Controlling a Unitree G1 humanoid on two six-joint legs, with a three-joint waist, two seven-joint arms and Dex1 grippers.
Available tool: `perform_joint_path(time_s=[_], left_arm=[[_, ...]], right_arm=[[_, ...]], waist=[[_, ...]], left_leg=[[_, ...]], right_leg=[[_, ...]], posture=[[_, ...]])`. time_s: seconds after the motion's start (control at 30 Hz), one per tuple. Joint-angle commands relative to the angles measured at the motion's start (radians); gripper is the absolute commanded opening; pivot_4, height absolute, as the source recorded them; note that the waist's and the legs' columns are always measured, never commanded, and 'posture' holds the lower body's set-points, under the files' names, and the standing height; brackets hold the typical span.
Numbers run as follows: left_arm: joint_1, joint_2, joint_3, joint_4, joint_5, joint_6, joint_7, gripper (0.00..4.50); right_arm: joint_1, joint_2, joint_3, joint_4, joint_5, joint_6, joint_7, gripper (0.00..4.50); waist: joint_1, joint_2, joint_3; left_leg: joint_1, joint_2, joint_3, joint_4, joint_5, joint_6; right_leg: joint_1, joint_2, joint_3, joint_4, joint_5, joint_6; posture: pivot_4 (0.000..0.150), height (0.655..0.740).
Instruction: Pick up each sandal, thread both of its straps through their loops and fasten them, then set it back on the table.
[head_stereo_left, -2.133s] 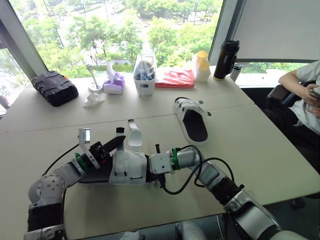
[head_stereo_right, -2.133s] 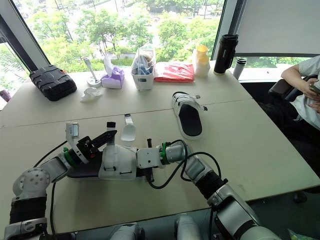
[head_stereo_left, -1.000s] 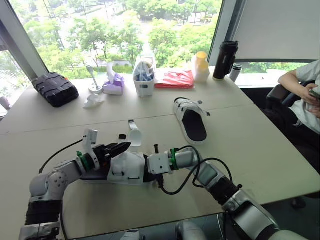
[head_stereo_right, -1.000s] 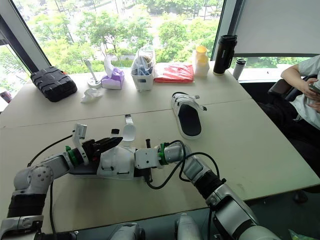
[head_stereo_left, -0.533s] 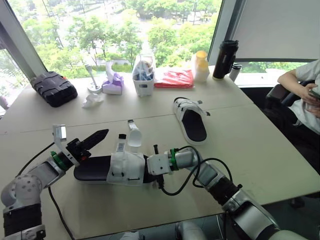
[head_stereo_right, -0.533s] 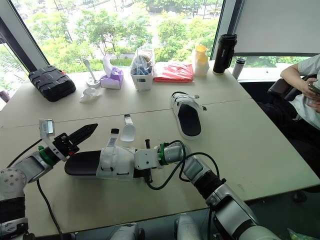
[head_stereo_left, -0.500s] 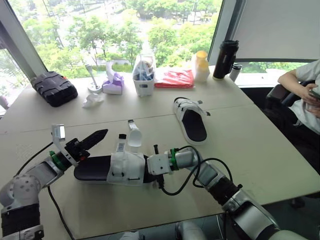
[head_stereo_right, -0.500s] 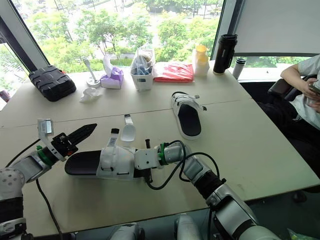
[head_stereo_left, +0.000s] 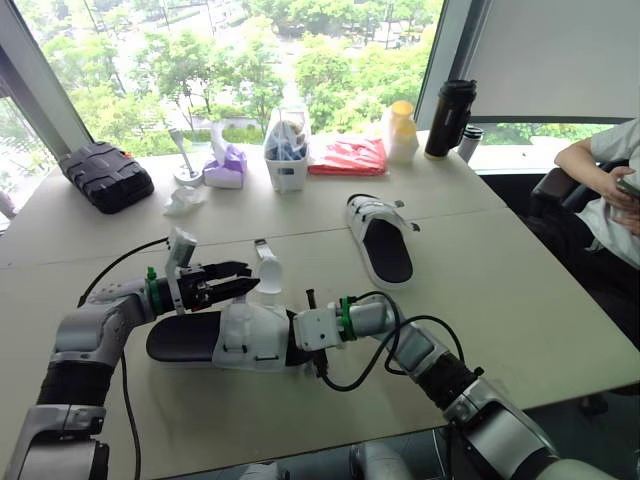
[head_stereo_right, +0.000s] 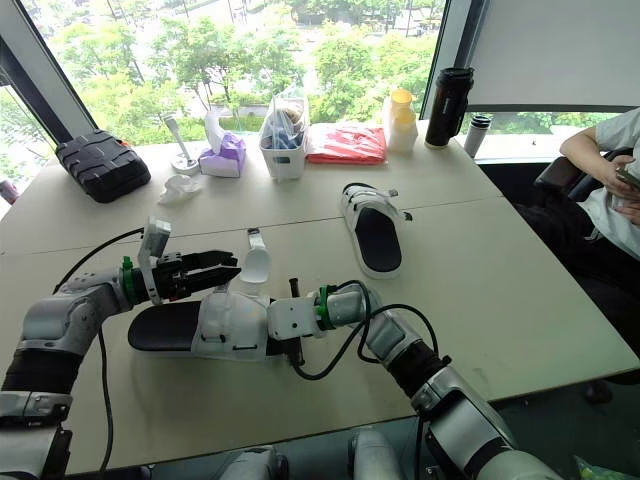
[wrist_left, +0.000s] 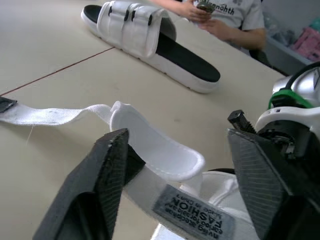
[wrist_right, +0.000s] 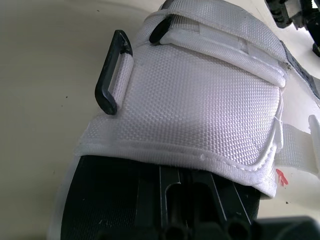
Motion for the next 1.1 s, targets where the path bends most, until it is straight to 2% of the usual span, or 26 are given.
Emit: perform_joint_path(time_s=[0.03,0.1,0.13,0.5,0.73,0.87,1.1], left_arm=[[-0.030,0.015,0.004,0.023,0.037,-0.052,-0.042,1.16],[-0.035,0.029,-0.015,0.035,0.060,-0.068,-0.083,0.18],[-0.036,0.034,-0.023,0.039,0.074,-0.076,-0.097,0.06],[0.003,0.078,-0.100,0.100,0.232,-0.179,-0.163,0.06],[0.034,0.095,-0.127,0.130,0.287,-0.193,-0.199,0.06],[0.056,0.093,-0.124,0.098,0.267,-0.155,-0.223,0.06],[0.152,0.145,-0.126,-0.072,0.172,0.037,-0.298,0.06]], right_arm=[[0.032,-0.019,0.035,0.047,-0.052,0.047,0.008,0.00],[0.032,-0.019,0.035,0.048,-0.053,0.048,0.007,0.00],[0.031,-0.019,0.035,0.049,-0.053,0.048,0.007,0.00],[0.029,-0.022,0.035,0.051,-0.054,0.045,0.007,0.00],[0.031,-0.025,0.035,0.049,-0.053,0.044,0.010,0.00],[0.022,-0.026,0.032,0.057,-0.052,0.039,0.009,0.00],[-0.018,-0.038,0.015,0.107,-0.052,0.010,0.006,0.00]], waist=[[-0.001,0.000,0.000],[-0.001,0.000,0.000],[-0.001,0.000,0.000],[-0.001,0.000,0.000],[0.001,0.000,0.000],[0.000,0.001,0.000],[-0.001,0.001,0.000]], left_leg=[[0.000,0.000,0.000,0.000,0.000,0.000],[0.000,0.000,0.000,0.000,0.000,0.000],[0.000,0.000,0.000,0.000,0.000,0.000],[0.000,0.000,0.000,0.000,0.000,0.000],[0.000,0.000,0.000,0.000,0.000,0.000],[0.000,0.000,0.000,0.000,0.000,0.000],[0.000,0.000,0.000,0.000,0.000,0.000]], right_leg=[[0.000,0.000,0.000,0.000,0.001,0.001],[0.000,0.000,0.000,0.000,0.001,0.002],[0.000,0.000,0.000,0.000,0.001,0.002],[0.000,0.000,0.000,0.000,0.001,0.002],[0.000,0.000,0.000,0.000,0.000,0.004],[0.000,0.000,0.000,0.001,0.000,0.003],[0.000,0.000,0.000,0.001,0.000,0.004]], posture=[[0.150,0.7400],[0.150,0.7400],[0.150,0.7400],[0.150,0.7400],[0.150,0.7400],[0.150,0.7400],[0.150,0.7400]])
